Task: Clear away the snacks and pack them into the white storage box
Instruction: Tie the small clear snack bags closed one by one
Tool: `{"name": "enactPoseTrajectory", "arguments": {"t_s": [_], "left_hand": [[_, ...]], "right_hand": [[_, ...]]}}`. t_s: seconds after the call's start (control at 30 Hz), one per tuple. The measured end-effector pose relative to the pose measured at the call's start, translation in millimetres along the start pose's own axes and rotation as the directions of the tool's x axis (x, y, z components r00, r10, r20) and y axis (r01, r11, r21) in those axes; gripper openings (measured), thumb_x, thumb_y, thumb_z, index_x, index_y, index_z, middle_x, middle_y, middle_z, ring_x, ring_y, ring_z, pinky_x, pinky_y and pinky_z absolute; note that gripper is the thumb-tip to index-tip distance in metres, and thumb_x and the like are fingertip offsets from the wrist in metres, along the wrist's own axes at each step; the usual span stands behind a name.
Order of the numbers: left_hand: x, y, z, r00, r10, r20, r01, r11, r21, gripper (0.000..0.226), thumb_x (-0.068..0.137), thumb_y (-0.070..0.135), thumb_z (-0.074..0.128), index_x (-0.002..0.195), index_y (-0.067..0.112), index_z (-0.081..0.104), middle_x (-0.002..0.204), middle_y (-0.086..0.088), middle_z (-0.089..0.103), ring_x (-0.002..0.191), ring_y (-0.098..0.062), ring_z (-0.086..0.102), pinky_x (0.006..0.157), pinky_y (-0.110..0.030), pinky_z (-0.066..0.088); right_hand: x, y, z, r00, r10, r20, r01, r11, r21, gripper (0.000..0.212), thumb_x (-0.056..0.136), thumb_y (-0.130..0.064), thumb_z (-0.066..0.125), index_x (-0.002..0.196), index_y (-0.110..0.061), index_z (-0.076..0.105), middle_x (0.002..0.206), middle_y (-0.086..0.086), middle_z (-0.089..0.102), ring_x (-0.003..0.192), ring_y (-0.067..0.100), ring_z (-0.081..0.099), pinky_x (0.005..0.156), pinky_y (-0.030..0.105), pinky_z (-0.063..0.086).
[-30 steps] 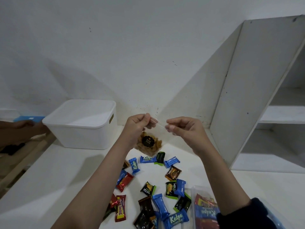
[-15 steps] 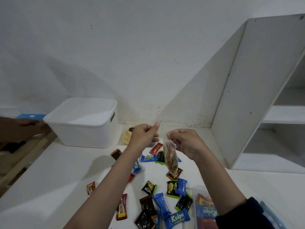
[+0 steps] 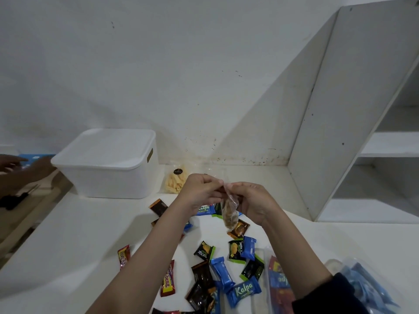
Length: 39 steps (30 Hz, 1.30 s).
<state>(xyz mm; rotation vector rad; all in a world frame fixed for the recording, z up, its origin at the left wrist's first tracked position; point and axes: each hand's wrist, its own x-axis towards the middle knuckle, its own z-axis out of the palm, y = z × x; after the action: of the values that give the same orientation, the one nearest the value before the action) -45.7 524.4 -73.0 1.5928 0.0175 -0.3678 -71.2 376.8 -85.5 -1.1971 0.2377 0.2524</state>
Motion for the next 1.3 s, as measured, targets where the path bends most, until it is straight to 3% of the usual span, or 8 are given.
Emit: {"name": "enactPoseTrajectory", "arguments": {"t_s": [0.4, 0.5, 0.63, 0.73, 0.8, 0.97, 1.17, 1.3], "left_hand": [[-2, -8, 4, 0.999, 0.051, -0.007, -0.051, 0.998, -0.021, 0.011, 0.091, 0.005, 0.057, 0.084, 0.001, 0.064, 0.067, -0.003, 0.072, 0.062, -0.011, 0.071, 0.062, -0.021, 0.058], [0, -8, 5, 0.998, 0.042, -0.043, -0.043, 0.999, -0.017, 0.011, 0.091, 0.005, 0.056, 0.087, -0.001, 0.064, 0.075, -0.009, 0.071, 0.064, -0.013, 0.071, 0.067, -0.025, 0.059], [5, 1, 7, 0.993, 0.029, -0.117, -0.040, 0.995, -0.091, 0.015, 0.092, 0.007, 0.057, 0.078, 0.002, 0.063, 0.078, -0.013, 0.070, 0.065, -0.013, 0.072, 0.068, -0.026, 0.059], [10, 14, 11, 0.992, 0.044, -0.118, -0.060, 0.989, -0.136, 0.016, 0.092, 0.006, 0.056, 0.077, 0.002, 0.061, 0.076, -0.012, 0.069, 0.062, -0.012, 0.071, 0.062, -0.022, 0.059], [14, 22, 16, 0.994, 0.046, -0.098, -0.060, 0.987, -0.148, 0.015, 0.091, 0.006, 0.055, 0.078, 0.001, 0.061, 0.076, -0.014, 0.069, 0.062, -0.012, 0.071, 0.057, -0.020, 0.057], [30, 28, 23, 0.998, 0.060, -0.028, -0.065, 0.976, -0.209, 0.017, 0.092, 0.013, 0.057, 0.092, -0.003, 0.063, 0.090, -0.015, 0.072, 0.078, -0.017, 0.073, 0.069, -0.024, 0.058], [65, -17, 15, 0.973, 0.081, -0.216, -0.053, 0.990, 0.133, 0.025, 0.086, 0.032, 0.066, 0.104, 0.017, 0.059, 0.108, -0.001, 0.064, 0.103, -0.018, 0.062, 0.085, -0.032, 0.054], [98, -54, 18, 0.992, -0.064, -0.112, 0.089, 0.969, 0.232, 0.056, 0.086, 0.027, 0.067, 0.133, 0.013, 0.041, 0.122, -0.001, 0.050, 0.115, -0.018, 0.050, 0.085, -0.027, 0.046]], "right_hand": [[5, 11, 0, 0.998, 0.013, -0.054, -0.005, 0.990, 0.141, 0.012, 0.088, -0.001, 0.055, 0.086, 0.007, 0.063, 0.068, 0.014, 0.060, 0.061, 0.022, 0.059, 0.060, 0.031, 0.049], [5, 18, -2, 0.982, -0.127, -0.138, 0.118, 0.990, -0.071, 0.015, 0.090, -0.012, 0.059, 0.081, -0.002, 0.066, 0.066, 0.008, 0.065, 0.066, 0.021, 0.061, 0.065, 0.032, 0.051], [0, 40, -9, 0.780, -0.591, -0.204, 0.460, 0.764, -0.453, 0.022, 0.088, -0.040, 0.060, 0.099, -0.021, 0.063, 0.096, -0.005, 0.065, 0.088, 0.008, 0.062, 0.077, 0.023, 0.050], [3, 66, -20, 0.793, -0.606, -0.061, 0.446, 0.647, -0.619, 0.074, 0.068, -0.064, 0.065, 0.129, -0.027, 0.044, 0.125, -0.017, 0.046, 0.111, -0.004, 0.047, 0.086, 0.008, 0.039], [12, 79, -23, 0.819, -0.570, -0.067, 0.397, 0.647, -0.651, 0.091, 0.063, -0.060, 0.074, 0.137, -0.023, 0.036, 0.130, -0.015, 0.040, 0.114, -0.001, 0.043, 0.087, 0.010, 0.037], [36, 82, -23, 0.726, -0.662, -0.187, 0.437, 0.653, -0.618, 0.035, 0.084, -0.021, 0.070, 0.112, -0.026, 0.048, 0.106, -0.009, 0.058, 0.096, 0.005, 0.058, 0.076, 0.014, 0.046], [63, 71, -48, 0.735, -0.595, -0.325, 0.382, 0.760, -0.526, 0.039, 0.086, -0.020, 0.067, 0.118, -0.017, 0.046, 0.099, -0.006, 0.060, 0.087, 0.004, 0.060, 0.065, 0.007, 0.047], [89, 69, -71, 0.783, -0.514, -0.350, 0.312, 0.811, -0.494, 0.039, 0.087, -0.018, 0.067, 0.118, -0.011, 0.044, 0.097, -0.003, 0.062, 0.087, 0.004, 0.061, 0.064, 0.011, 0.051]]}}
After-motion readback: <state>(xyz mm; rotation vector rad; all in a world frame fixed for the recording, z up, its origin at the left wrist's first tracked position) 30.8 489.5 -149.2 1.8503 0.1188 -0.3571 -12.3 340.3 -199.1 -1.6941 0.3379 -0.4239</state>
